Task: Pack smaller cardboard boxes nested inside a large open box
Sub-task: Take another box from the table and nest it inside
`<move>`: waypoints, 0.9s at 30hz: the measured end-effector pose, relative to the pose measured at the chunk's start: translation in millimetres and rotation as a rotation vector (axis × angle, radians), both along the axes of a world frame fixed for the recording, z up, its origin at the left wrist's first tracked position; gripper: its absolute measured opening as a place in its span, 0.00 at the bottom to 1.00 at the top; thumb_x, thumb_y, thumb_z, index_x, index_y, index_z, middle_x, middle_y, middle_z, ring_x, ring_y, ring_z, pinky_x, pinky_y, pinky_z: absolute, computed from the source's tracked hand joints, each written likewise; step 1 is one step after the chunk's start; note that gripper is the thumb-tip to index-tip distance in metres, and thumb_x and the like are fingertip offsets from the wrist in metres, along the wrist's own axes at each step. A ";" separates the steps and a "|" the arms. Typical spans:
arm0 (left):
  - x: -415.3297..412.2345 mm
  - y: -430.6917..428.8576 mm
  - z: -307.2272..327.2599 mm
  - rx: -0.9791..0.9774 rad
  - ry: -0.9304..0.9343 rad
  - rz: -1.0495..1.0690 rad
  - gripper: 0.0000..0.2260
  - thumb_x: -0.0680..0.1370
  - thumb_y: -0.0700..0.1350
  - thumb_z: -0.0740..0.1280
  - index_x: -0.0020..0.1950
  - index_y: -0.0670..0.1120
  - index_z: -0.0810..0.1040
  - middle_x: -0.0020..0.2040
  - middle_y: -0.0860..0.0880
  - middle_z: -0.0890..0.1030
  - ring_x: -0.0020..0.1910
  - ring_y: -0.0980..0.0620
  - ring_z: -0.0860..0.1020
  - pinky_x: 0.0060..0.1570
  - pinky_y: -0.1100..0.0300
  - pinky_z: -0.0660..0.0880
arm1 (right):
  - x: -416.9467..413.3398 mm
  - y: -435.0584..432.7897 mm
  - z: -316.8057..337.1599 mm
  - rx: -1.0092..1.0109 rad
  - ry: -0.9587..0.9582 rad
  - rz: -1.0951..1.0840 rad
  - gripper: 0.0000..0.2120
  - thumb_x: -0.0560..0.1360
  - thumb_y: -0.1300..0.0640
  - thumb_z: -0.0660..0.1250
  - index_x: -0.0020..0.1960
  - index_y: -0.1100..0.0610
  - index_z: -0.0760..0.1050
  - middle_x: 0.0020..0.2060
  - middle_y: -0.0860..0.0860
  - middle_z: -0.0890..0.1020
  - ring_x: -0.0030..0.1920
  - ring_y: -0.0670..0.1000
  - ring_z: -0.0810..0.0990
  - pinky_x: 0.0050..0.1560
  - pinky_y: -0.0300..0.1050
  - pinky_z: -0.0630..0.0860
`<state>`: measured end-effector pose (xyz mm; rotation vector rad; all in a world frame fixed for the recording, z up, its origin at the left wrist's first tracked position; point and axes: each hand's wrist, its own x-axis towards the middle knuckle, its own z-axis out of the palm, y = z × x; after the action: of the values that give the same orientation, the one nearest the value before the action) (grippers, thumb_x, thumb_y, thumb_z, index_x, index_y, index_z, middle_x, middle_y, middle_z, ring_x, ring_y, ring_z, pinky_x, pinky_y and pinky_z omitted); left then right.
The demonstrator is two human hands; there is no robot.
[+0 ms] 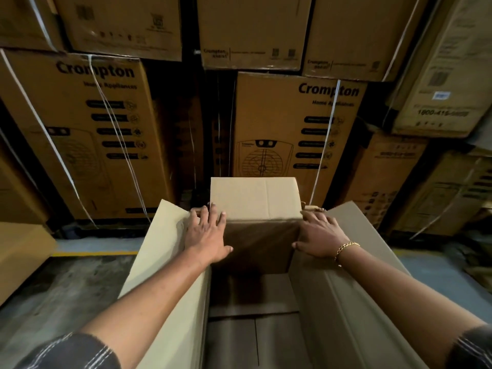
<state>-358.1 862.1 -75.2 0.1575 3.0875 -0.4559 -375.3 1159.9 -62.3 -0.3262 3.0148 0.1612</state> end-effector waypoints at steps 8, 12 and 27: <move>183.8 36.8 42.3 0.372 -0.668 -0.145 0.37 0.75 0.76 0.51 0.75 0.55 0.70 0.76 0.47 0.69 0.74 0.42 0.66 0.72 0.41 0.60 | 169.8 -26.2 44.8 -0.232 -0.660 0.167 0.23 0.79 0.33 0.59 0.63 0.48 0.76 0.62 0.49 0.79 0.59 0.50 0.76 0.61 0.49 0.72; 277.5 36.8 47.9 0.467 -0.931 -0.142 0.43 0.72 0.79 0.51 0.77 0.52 0.68 0.77 0.47 0.69 0.73 0.47 0.69 0.71 0.50 0.65 | 268.8 -22.3 54.7 -0.154 -0.896 0.197 0.36 0.75 0.23 0.50 0.69 0.48 0.72 0.69 0.50 0.75 0.64 0.50 0.73 0.64 0.47 0.64; 368.1 45.6 -19.6 0.412 -0.096 -0.089 0.42 0.69 0.81 0.41 0.70 0.57 0.68 0.65 0.52 0.75 0.64 0.50 0.69 0.65 0.46 0.60 | 371.6 -8.2 -30.2 -0.204 0.083 0.150 0.44 0.67 0.16 0.39 0.66 0.43 0.70 0.57 0.44 0.76 0.59 0.48 0.71 0.59 0.54 0.62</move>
<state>10.0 907.8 -94.8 0.3107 3.0432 0.1884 -3.7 1151.6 -92.5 -0.5776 3.0936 -0.1259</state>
